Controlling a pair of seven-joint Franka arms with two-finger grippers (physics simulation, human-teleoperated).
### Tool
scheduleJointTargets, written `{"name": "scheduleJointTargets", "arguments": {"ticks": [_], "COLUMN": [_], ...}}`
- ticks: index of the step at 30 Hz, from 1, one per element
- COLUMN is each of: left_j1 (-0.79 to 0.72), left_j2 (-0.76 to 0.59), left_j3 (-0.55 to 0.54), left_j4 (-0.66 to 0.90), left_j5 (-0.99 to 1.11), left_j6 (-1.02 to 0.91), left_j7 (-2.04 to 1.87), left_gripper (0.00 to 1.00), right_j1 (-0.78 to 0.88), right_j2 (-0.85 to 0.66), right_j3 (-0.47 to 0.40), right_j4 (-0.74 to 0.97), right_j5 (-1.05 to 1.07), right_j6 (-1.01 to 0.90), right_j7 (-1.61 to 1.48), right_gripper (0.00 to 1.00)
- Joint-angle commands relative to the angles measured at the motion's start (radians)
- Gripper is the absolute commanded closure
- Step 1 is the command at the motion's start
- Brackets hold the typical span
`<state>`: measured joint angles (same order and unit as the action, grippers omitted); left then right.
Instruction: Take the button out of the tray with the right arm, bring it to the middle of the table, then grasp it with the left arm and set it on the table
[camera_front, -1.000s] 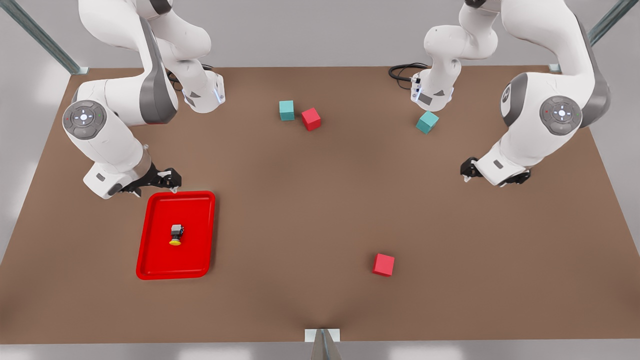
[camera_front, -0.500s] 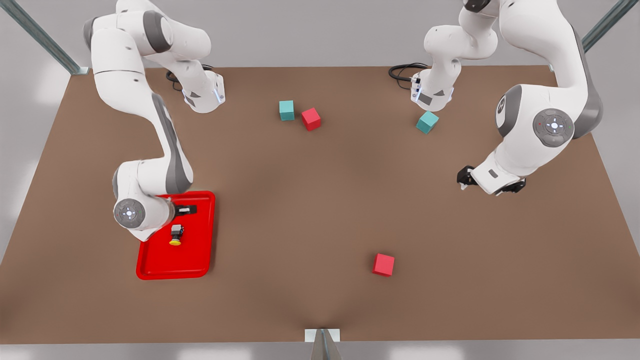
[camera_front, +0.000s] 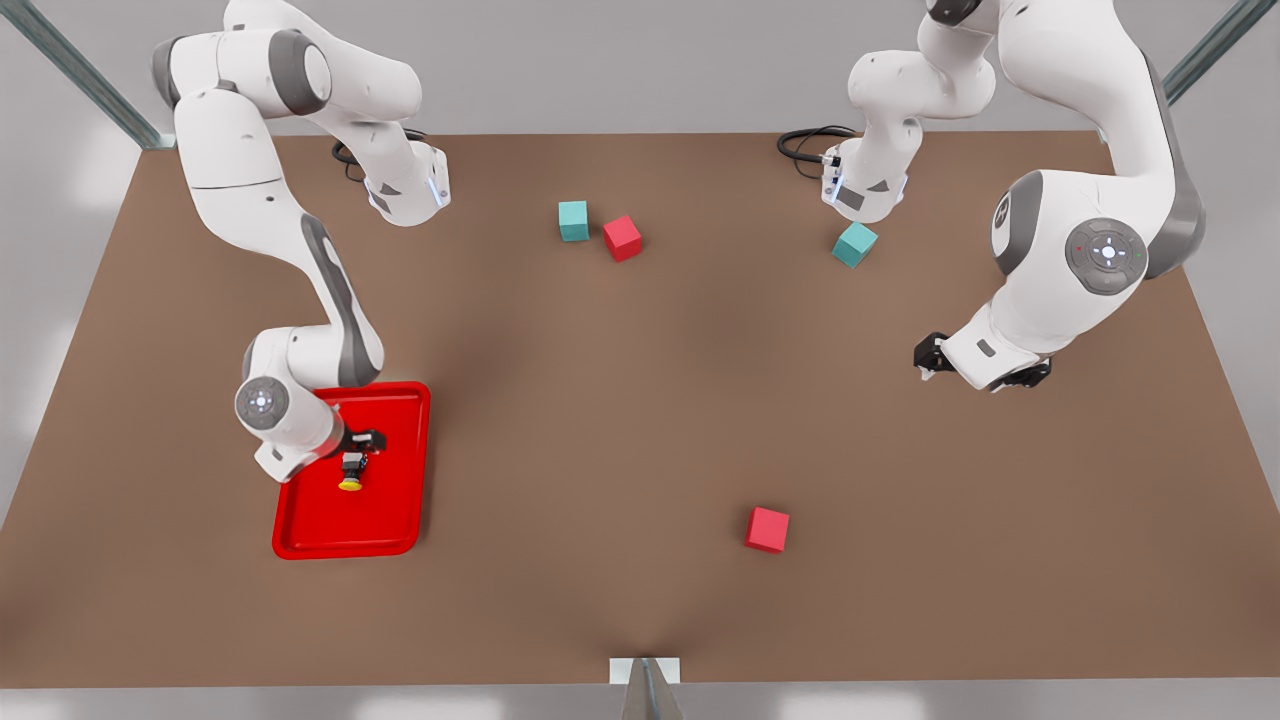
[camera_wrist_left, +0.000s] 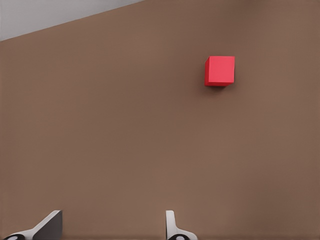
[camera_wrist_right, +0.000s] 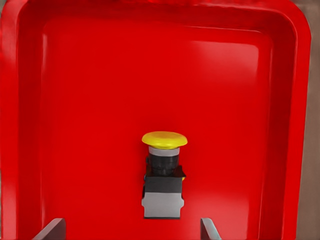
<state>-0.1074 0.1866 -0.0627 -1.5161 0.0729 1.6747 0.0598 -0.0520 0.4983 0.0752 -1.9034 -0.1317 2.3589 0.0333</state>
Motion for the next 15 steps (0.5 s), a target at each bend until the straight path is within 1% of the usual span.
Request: {"name": "scheduleJointTargets", "arguments": {"ticks": [1,6,7,8,10,15], "left_j1": [0.000,0.000,0.000,0.000,0.000,0.003], "left_j2": [-0.001,0.005,0.008,0.013,0.013,0.021], "left_j3": [0.000,0.000,0.000,0.000,0.000,0.000], "left_j4": [0.000,0.000,0.000,0.000,0.000,0.000], "left_j5": [0.001,0.001,0.001,0.001,0.001,0.001], "left_j6": [0.000,0.010,0.014,0.017,0.020,0.026], "left_j7": [0.003,0.003,0.003,0.003,0.003,0.005], "left_gripper": [0.00,0.00,0.00,0.00,0.00,0.00], "right_j1": [-0.012,-0.019,-0.022,-0.025,-0.029,-0.032], "right_j2": [0.000,-0.001,0.002,0.017,0.075,0.098], "right_j3": [0.000,0.000,0.000,0.000,0.000,-0.002], "right_j4": [0.003,-0.005,-0.014,-0.028,-0.031,-0.029], "right_j5": [-0.002,0.004,0.006,0.006,0.006,0.007], "right_j6": [0.080,0.065,0.071,0.079,0.178,0.184], "right_j7": [-0.182,-0.184,-0.132,-0.061,-0.050,-0.013], "right_gripper": [0.00,0.00,0.00,0.00,0.00,0.00]}}
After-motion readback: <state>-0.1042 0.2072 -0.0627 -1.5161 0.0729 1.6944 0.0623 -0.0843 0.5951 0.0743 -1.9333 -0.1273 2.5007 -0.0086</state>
